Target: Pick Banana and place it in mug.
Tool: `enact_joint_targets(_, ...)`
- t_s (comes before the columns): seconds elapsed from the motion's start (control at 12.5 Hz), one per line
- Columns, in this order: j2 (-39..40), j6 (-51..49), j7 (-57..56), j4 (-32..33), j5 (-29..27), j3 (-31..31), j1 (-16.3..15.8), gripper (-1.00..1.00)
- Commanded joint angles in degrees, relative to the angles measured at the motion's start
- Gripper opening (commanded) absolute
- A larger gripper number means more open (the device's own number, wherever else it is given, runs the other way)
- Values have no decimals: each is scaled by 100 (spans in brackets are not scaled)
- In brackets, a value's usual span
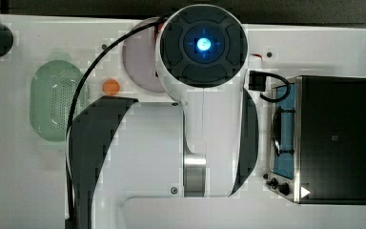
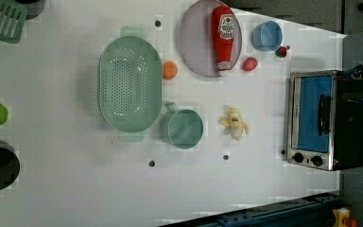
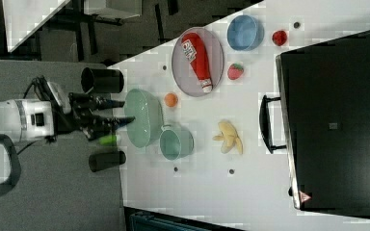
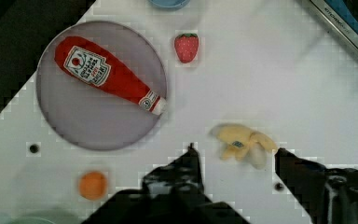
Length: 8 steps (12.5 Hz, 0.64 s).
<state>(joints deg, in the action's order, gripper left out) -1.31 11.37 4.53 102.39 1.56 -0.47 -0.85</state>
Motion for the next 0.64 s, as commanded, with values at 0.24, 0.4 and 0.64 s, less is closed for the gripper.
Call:
enact_joint_targets(0.24, -1987, -1142, 161, 1443, 69, -114, 169, 91)
enact_joint_targets(0.4, -1875, -833, 37, 1744, 69, -112, 163, 100)
enact_joint_targets(0.64, -1576, 166, -1021, 2347, 69, -110, 156, 100)
